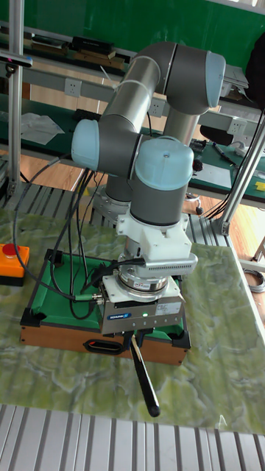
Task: Hit the pool ball
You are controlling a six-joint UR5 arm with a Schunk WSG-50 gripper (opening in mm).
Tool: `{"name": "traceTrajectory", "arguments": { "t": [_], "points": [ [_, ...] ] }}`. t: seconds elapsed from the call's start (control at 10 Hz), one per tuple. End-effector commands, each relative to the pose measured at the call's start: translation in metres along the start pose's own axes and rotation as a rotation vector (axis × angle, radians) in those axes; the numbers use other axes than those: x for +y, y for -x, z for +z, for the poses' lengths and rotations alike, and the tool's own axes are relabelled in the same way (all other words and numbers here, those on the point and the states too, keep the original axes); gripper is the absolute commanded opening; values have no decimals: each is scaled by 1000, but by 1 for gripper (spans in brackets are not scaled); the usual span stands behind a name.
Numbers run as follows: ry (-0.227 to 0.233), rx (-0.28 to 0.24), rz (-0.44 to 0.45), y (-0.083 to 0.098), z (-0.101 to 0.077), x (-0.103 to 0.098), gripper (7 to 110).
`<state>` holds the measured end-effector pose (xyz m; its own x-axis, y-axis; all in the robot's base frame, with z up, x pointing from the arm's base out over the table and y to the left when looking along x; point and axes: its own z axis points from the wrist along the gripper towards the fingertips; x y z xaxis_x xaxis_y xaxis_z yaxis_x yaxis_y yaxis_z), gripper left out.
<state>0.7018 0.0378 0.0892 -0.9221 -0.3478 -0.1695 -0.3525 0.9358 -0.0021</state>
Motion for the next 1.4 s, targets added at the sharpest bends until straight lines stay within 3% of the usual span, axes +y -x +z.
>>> {"name": "traceTrajectory", "arguments": {
  "t": [0.0, 0.5, 0.6, 0.7, 1.3],
  "points": [
    [-21, -64, -119, 19, -3, -3, 7],
    [44, -61, -21, 18, -4, 13, 7],
    [42, -18, 38, 7, -3, 12, 7],
    [28, 2, 37, 2, -3, 8, 7],
    [48, 16, 59, -1, -3, 13, 7]
  ]
}}
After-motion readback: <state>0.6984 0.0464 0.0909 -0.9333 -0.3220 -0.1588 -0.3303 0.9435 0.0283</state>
